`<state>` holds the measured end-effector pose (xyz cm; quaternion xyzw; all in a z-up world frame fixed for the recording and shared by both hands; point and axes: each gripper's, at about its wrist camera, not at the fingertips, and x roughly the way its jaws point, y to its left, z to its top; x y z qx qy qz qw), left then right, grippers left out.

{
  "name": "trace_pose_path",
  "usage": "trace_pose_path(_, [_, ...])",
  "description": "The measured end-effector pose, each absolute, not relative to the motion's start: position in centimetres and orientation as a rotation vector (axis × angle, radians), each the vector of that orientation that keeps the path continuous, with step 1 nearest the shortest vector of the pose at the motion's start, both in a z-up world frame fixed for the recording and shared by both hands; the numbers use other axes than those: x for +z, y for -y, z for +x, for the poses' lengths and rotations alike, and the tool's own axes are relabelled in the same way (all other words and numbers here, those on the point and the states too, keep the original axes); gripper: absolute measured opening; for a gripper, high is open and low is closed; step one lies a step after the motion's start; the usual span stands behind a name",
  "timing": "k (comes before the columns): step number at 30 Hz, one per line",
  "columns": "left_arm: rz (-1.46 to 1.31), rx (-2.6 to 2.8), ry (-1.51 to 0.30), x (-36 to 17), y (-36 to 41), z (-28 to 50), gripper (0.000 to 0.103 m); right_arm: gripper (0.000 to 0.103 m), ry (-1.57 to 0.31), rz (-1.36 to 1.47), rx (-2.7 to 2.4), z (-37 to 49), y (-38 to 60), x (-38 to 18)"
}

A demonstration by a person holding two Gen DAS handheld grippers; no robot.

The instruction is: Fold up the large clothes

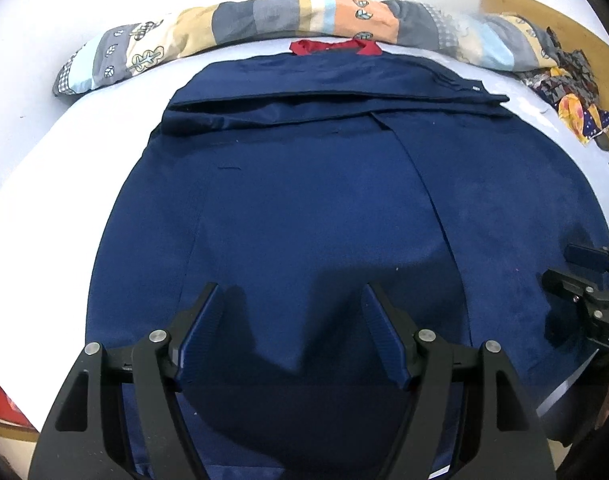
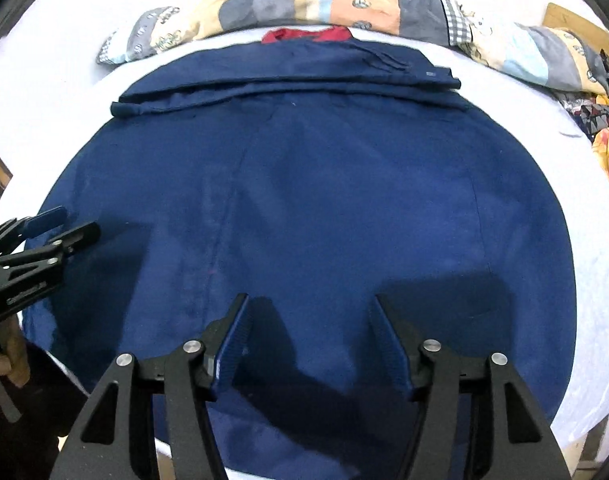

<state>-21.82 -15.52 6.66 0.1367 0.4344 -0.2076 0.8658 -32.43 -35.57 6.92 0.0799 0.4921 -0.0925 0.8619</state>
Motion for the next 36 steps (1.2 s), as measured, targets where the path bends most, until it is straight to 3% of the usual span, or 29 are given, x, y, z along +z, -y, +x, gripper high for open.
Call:
trace_pose_path(13, [0.228,-0.473,-0.865,7.2,16.3,-20.2,0.071,0.063,-0.928,0.128,-0.227,-26.7,34.8,9.5])
trace_pose_path(22, [0.193,-0.441,-0.892,5.3,19.2,-17.2,0.071,0.065,-0.938,0.107,-0.273,-18.8,35.4,6.4])
trace_pose_path(25, [0.196,-0.427,-0.880,5.2,19.9,-16.7,0.071,0.074,-0.907,0.107,-0.289,-17.6,36.0,5.9])
trace_pose_path(26, [0.193,-0.425,-0.880,5.2,20.1,-16.6,0.071,0.087,-0.889,0.096,-0.306,-17.3,36.2,5.7])
trace_pose_path(28, [0.179,-0.426,-0.891,5.1,20.3,-16.4,0.071,0.103,-0.903,0.070,-0.369,-17.3,36.4,4.8])
trace_pose_path(36, [0.173,-0.415,-0.898,4.9,20.6,-16.8,0.071,0.103,-0.861,0.215,-0.307,-18.4,38.2,3.8])
